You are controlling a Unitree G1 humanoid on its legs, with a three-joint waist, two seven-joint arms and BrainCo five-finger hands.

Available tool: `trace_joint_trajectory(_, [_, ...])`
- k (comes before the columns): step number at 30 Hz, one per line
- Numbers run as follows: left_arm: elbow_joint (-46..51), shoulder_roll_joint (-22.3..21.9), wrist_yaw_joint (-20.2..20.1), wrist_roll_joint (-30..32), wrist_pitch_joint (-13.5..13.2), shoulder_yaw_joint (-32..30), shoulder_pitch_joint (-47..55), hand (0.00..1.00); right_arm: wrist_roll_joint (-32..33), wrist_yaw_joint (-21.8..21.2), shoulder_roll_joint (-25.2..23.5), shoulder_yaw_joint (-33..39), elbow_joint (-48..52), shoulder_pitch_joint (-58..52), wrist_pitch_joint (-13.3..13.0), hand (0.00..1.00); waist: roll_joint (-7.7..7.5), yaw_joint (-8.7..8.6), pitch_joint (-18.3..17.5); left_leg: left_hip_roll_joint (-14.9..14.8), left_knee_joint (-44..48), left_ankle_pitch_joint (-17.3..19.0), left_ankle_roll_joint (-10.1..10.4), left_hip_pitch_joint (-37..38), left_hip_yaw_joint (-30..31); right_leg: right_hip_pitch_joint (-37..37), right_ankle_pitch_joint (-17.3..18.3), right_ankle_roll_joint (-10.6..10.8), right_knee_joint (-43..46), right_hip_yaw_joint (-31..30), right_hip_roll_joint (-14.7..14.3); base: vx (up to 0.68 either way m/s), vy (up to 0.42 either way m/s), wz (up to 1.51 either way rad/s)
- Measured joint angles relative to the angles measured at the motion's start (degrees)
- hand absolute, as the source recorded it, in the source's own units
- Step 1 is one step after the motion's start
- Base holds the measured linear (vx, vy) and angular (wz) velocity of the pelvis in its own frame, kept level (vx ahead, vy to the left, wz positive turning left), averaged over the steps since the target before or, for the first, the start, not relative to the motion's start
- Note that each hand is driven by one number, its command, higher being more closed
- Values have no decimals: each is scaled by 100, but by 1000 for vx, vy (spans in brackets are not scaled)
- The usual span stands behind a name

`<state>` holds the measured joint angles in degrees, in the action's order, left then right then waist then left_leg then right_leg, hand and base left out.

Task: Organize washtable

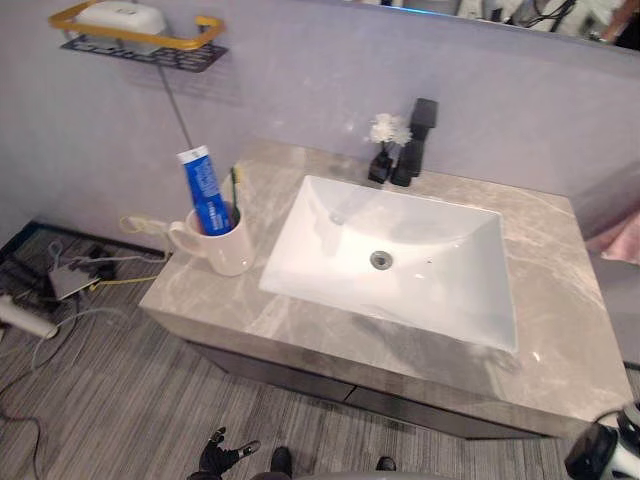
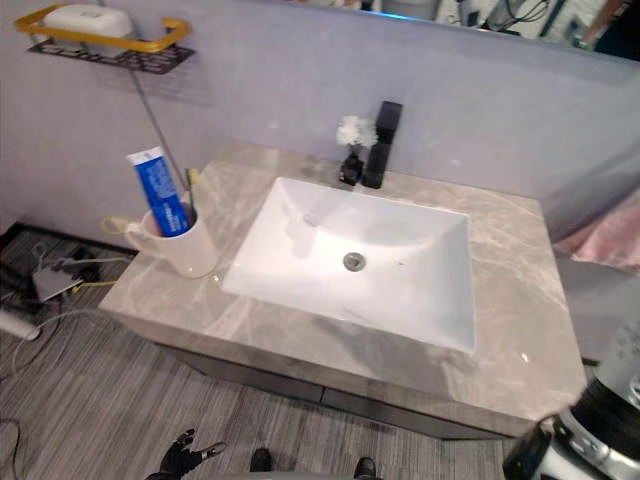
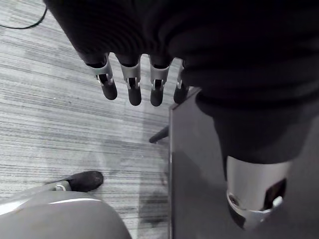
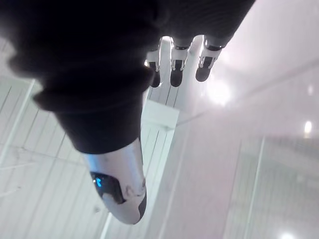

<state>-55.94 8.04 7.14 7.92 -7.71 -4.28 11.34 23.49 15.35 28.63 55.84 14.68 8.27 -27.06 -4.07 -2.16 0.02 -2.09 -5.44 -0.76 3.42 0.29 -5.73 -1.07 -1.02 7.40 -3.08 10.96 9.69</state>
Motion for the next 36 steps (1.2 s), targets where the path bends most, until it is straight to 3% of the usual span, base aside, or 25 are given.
trace_joint_trajectory(3, [-11, -119, -93, -1, -5, -290, -43, 0, -271, 239, -570, 333, -404, -717, 199, 0, -29, -90, -106, 0, -4, 39, -2, 37, -106, -27, -14, -3, 0, -93, 2, -13, -3, -18])
trace_joint_trajectory(8, [35, -615, -139, 13, 6, -699, -86, 0, -770, 747, -1777, 374, -948, -1519, 788, 0, -22, -147, -248, -2, -10, 109, -23, 152, -272, -15, -17, 5, 33, -227, 36, -20, -4, -15])
trace_joint_trajectory(12, [112, -874, -204, -73, 39, -774, -173, 0, -767, 893, -2929, -338, -1213, -2090, 1085, 0, 20, -163, -267, -37, -7, 144, -14, 291, -547, -15, 10, 16, 118, -367, 33, -32, -11, -20])
trace_joint_trajectory(14, [116, -995, -200, -99, 58, -773, -239, 0, -755, 921, -3239, -743, -1316, -2342, 1150, 0, 47, -166, -261, -41, -6, 149, -14, 321, -571, -14, 42, 10, 156, -373, 35, -24, -10, -8])
trace_joint_trajectory(20, [39, -1242, -189, -268, 106, -457, -387, 0, -707, 674, -3319, -1861, -2425, -2439, 1306, 0, 94, -138, -217, -119, -4, 180, 10, 460, -730, -4, 137, -72, 279, -370, -8, -13, -18, -10])
trace_joint_trajectory(23, [6, -1242, -154, -335, 106, -365, -488, 0, -580, 517, -3318, -1875, -3439, -2434, 1446, 0, 155, 2, -166, -204, -3, 210, 57, 545, -824, 56, 134, -73, 262, -401, -64, 29, -41, -12])
trace_joint_trajectory(29, [-212, -1234, -77, -438, 118, -211, -578, 0, -462, -114, -3316, -1872, -5121, -2441, 1783, 0, 292, 2, -41, -356, -2, 301, 185, 649, -877, 261, 136, -78, 83, -381, -217, 63, -45, -4])
trace_joint_trajectory(36, [-327, -1215, -105, -503, 114, -213, -677, 0, -456, -810, -3290, -2092, -6383, -2389, 2074, 0, 290, 69, 69, -372, -1, 310, 196, 747, -764, 522, 139, -72, -43, -178, -267, 31, -31, 11])
